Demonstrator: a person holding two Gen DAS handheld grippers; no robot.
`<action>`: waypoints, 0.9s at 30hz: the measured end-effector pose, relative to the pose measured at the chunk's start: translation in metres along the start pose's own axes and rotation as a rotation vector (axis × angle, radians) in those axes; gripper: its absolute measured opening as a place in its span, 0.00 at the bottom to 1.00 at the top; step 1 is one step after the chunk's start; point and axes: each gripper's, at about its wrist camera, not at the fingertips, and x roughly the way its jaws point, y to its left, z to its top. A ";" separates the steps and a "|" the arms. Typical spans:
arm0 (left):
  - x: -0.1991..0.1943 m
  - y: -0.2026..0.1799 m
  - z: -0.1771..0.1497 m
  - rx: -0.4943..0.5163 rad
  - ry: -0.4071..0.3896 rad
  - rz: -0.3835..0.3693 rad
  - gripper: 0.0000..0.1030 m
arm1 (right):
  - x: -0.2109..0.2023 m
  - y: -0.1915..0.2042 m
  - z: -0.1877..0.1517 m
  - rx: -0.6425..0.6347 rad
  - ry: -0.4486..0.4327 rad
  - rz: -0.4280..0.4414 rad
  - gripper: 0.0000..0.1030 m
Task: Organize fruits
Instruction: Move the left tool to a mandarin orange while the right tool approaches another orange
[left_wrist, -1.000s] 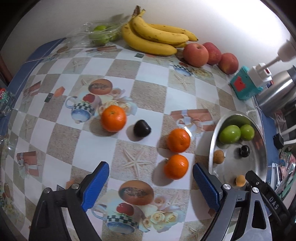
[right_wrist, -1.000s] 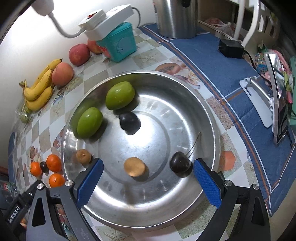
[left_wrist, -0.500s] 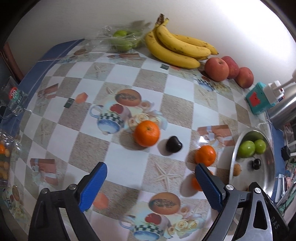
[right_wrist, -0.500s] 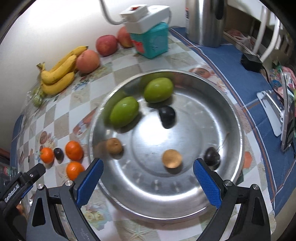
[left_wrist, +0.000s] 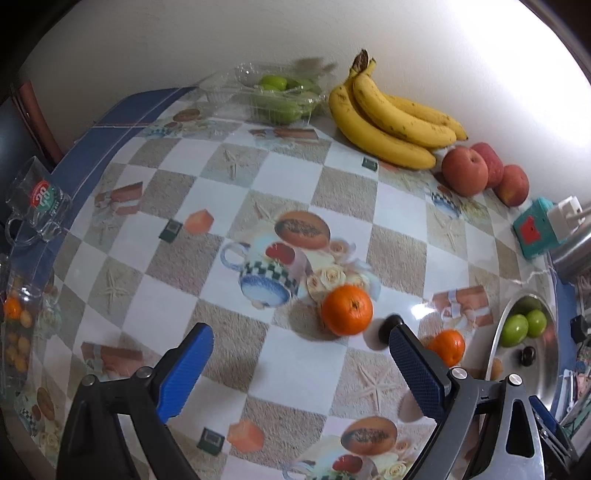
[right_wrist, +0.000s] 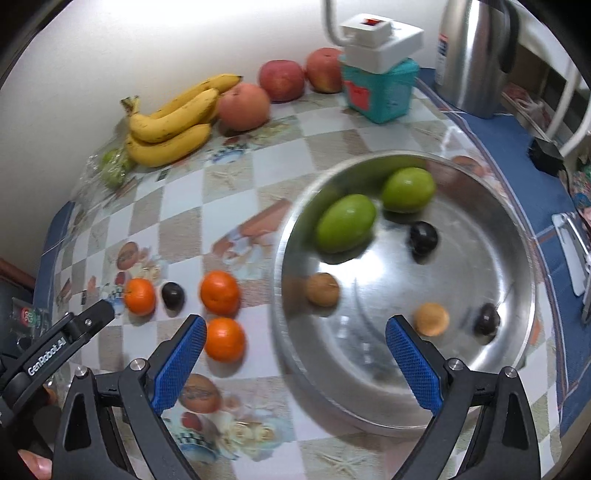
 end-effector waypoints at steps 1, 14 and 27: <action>0.000 0.001 0.002 -0.001 -0.007 -0.001 0.95 | 0.000 0.004 0.001 -0.005 0.001 0.002 0.95; 0.009 0.004 0.017 -0.017 -0.022 -0.030 0.95 | 0.014 0.041 0.024 -0.027 0.012 0.042 0.95; 0.021 0.005 0.034 -0.038 -0.031 -0.025 0.95 | 0.022 0.051 0.042 -0.103 0.010 0.005 0.95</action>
